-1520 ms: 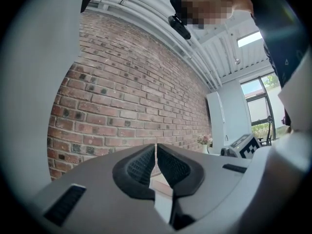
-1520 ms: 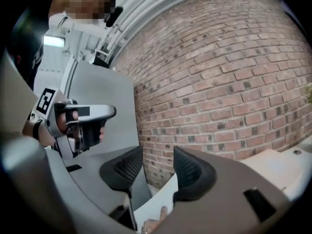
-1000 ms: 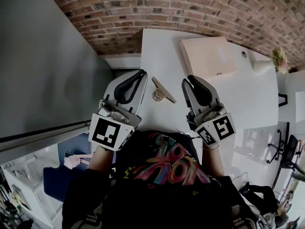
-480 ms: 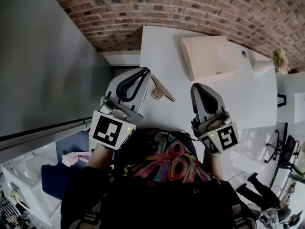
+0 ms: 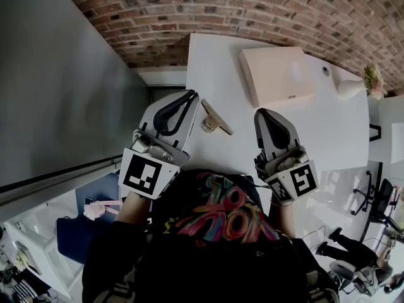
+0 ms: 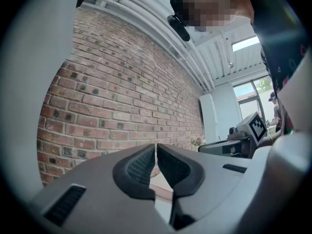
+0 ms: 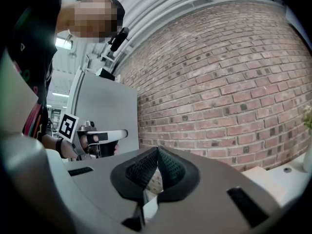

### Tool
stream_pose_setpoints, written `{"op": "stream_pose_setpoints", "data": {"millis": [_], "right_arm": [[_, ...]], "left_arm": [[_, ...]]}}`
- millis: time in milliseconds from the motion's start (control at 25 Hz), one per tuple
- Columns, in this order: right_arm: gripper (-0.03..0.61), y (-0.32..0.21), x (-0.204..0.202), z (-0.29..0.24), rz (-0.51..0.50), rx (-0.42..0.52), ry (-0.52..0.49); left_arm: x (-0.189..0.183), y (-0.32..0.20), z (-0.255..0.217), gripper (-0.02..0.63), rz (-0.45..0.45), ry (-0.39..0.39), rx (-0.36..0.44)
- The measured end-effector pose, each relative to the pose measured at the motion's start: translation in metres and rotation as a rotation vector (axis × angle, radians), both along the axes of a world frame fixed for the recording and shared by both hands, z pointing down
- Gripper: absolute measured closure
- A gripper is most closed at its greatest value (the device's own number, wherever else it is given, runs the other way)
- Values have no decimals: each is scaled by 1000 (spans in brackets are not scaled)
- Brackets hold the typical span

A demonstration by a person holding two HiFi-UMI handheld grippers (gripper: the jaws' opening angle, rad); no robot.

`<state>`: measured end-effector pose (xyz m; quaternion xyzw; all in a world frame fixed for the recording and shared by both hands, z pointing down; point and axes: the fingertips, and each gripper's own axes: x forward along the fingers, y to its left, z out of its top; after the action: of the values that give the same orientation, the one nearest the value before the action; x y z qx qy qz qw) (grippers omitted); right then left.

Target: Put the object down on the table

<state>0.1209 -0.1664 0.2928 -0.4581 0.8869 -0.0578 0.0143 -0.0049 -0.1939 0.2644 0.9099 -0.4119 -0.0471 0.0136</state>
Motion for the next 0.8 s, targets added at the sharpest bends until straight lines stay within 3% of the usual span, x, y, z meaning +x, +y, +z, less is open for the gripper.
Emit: {"op": "stream_pose_setpoints", "data": {"millis": [80,800], "right_arm": [[561,-2,-3,-5,-8,2,-36],[562,-6,-11,1,-28,-25,-54]], "left_arm": [[1,-1,1,580,2,-1,-3],[0,-5,7,580,5,-6,-15]]}}
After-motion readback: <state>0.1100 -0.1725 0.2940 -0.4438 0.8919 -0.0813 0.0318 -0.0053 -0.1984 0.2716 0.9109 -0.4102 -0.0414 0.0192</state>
